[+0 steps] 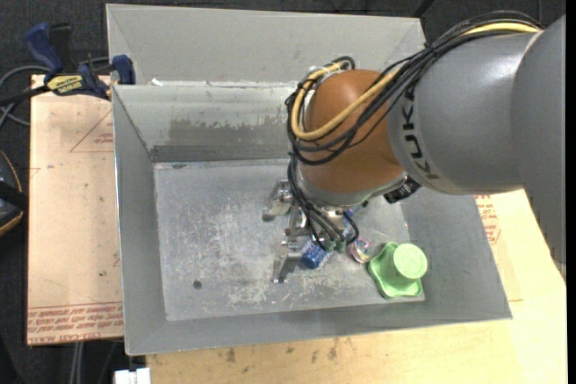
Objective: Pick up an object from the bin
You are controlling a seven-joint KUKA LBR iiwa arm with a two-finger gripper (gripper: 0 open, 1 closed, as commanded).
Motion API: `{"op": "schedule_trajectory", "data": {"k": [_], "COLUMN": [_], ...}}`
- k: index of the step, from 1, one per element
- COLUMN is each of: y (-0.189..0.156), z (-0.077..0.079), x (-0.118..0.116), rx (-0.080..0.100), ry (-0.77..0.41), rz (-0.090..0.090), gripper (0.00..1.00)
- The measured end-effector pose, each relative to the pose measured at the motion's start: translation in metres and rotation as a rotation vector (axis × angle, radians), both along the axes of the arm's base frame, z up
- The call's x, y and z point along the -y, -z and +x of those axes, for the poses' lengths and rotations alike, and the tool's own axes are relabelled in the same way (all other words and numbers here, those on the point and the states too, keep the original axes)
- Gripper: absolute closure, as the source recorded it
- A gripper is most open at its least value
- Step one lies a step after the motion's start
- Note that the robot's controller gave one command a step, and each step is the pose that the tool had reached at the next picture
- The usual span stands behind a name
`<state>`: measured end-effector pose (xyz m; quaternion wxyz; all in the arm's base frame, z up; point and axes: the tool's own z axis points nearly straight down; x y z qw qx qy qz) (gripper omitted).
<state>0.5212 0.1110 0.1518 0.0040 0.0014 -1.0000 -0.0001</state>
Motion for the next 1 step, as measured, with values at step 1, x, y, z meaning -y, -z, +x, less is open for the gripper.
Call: {"op": "schedule_trajectory", "data": {"k": [1], "y": [0.0764], "z": [0.0457], "x": [0.0761], "rx": [0.014], "ry": [-0.545], "rz": [0.007], "gripper": [0.0]}}
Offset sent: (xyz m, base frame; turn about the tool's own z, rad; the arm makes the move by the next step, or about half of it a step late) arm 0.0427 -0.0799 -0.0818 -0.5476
